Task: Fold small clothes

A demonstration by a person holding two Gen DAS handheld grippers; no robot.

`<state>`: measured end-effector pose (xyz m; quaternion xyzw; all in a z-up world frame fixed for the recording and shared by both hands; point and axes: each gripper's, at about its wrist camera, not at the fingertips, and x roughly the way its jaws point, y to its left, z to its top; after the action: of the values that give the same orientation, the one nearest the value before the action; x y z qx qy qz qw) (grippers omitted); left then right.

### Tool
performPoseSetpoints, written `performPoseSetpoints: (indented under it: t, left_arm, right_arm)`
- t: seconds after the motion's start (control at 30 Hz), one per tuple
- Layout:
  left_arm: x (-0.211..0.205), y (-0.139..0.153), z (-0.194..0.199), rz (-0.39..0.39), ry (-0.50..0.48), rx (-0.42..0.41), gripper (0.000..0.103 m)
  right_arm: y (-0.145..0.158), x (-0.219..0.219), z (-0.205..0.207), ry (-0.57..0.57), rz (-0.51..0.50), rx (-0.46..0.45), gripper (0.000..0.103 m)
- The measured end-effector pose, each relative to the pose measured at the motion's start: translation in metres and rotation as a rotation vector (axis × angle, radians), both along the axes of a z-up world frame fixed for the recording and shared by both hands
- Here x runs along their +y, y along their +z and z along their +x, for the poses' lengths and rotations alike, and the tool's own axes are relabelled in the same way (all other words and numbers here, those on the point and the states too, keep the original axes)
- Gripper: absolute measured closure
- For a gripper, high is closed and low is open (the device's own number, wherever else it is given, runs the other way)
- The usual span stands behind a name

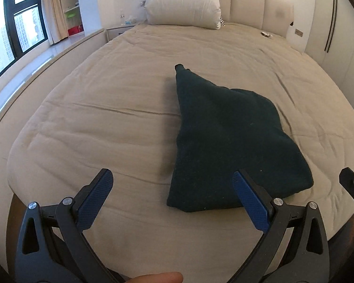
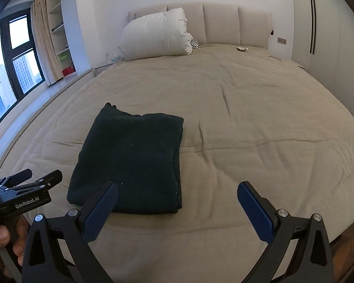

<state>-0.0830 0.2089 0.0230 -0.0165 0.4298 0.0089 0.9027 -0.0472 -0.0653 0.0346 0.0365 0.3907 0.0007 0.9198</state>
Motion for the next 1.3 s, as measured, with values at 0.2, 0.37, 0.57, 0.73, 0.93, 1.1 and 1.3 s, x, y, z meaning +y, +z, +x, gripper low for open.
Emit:
performPoseSetpoints:
  t: [0.2, 0.37, 0.57, 0.73, 0.93, 1.1, 1.3]
  left_arm:
    - [0.002, -0.009, 0.007, 0.005, -0.008, 0.007, 0.0]
    - [0.002, -0.012, 0.011, 0.015, -0.015, 0.011, 0.0]
    - [0.003, -0.016, 0.015, 0.015, -0.021, 0.021, 0.0]
    - [0.004, -0.018, 0.019, 0.017, -0.025, 0.026, 0.0]
    - [0.004, -0.02, 0.022, 0.014, -0.027, 0.03, 0.0]
    - [0.004, -0.02, 0.022, 0.013, -0.027, 0.029, 0.0]
    - [0.004, -0.02, 0.023, 0.012, -0.027, 0.028, 0.0]
  right_arm:
    - [-0.009, 0.004, 0.001, 0.011, 0.001, 0.015, 0.0]
    - [-0.013, 0.004, 0.001, 0.012, 0.0, 0.026, 0.0]
    - [-0.017, 0.002, 0.003, 0.011, 0.006, 0.04, 0.0]
    - [-0.019, 0.002, 0.004, 0.016, 0.009, 0.049, 0.0]
    - [-0.02, 0.003, 0.003, 0.015, 0.01, 0.053, 0.0]
    - [-0.021, 0.002, 0.003, 0.015, 0.013, 0.054, 0.0]
    - [-0.021, 0.003, 0.002, 0.016, 0.013, 0.054, 0.0]
